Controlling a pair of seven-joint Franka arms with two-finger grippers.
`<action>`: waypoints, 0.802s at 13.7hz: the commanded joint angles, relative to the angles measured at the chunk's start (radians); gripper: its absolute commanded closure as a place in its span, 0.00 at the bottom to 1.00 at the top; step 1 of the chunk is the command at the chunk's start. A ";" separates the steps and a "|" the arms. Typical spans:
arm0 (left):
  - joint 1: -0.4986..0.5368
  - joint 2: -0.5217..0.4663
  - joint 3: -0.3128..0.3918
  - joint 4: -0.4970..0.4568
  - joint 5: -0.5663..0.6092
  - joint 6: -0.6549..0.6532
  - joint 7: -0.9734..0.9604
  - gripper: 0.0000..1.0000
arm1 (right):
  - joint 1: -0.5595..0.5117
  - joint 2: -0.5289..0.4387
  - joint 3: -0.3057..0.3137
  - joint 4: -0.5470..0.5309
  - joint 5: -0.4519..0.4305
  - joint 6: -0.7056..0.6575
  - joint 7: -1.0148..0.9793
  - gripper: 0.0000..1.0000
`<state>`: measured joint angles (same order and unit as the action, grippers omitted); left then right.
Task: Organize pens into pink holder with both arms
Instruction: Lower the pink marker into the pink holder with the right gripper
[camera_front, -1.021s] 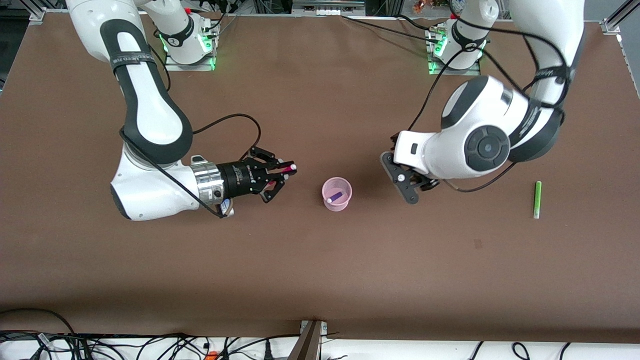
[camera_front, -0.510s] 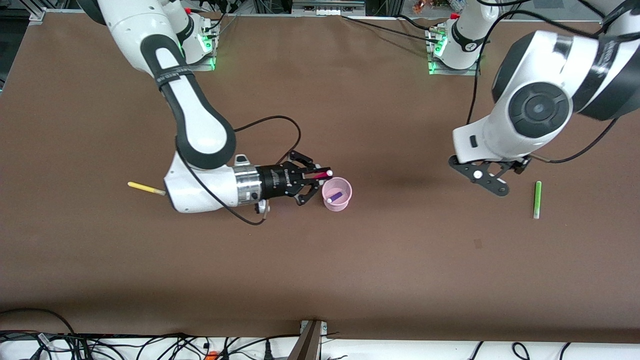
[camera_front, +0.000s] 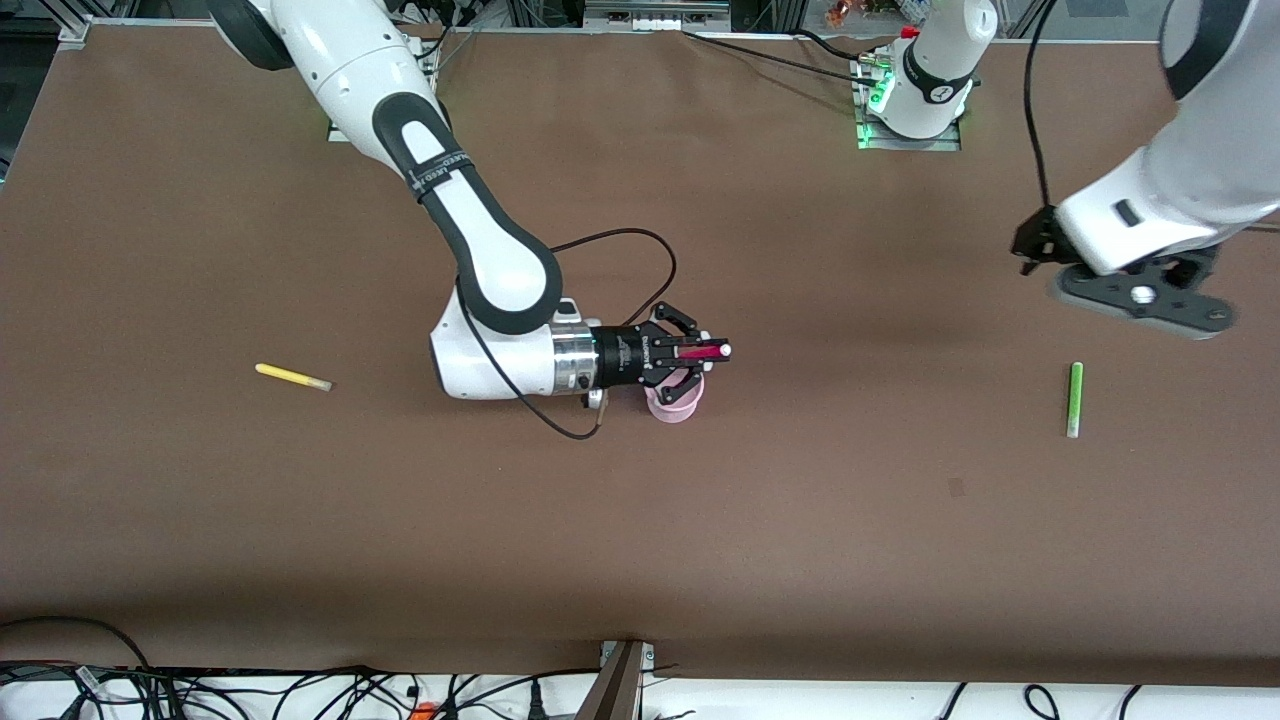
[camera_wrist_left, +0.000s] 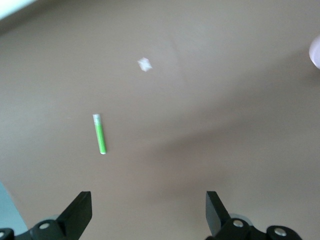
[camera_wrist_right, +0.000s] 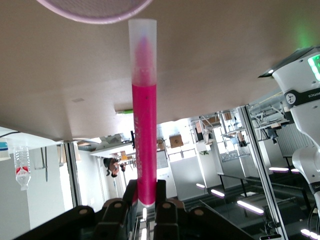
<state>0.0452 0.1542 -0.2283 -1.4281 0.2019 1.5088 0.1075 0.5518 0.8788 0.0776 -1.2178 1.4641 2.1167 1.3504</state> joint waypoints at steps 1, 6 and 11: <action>-0.054 -0.172 0.145 -0.298 -0.041 0.212 -0.078 0.00 | 0.013 0.011 -0.002 -0.008 0.090 0.008 -0.097 1.00; -0.108 -0.274 0.282 -0.385 -0.191 0.251 -0.084 0.00 | 0.016 0.019 -0.005 -0.020 0.078 0.006 -0.132 1.00; -0.110 -0.254 0.268 -0.302 -0.187 0.165 -0.089 0.00 | 0.010 0.045 -0.007 -0.019 0.079 0.006 -0.200 1.00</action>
<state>-0.0602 -0.1077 0.0477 -1.7728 0.0243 1.7199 0.0287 0.5620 0.9122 0.0679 -1.2346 1.5253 2.1172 1.1961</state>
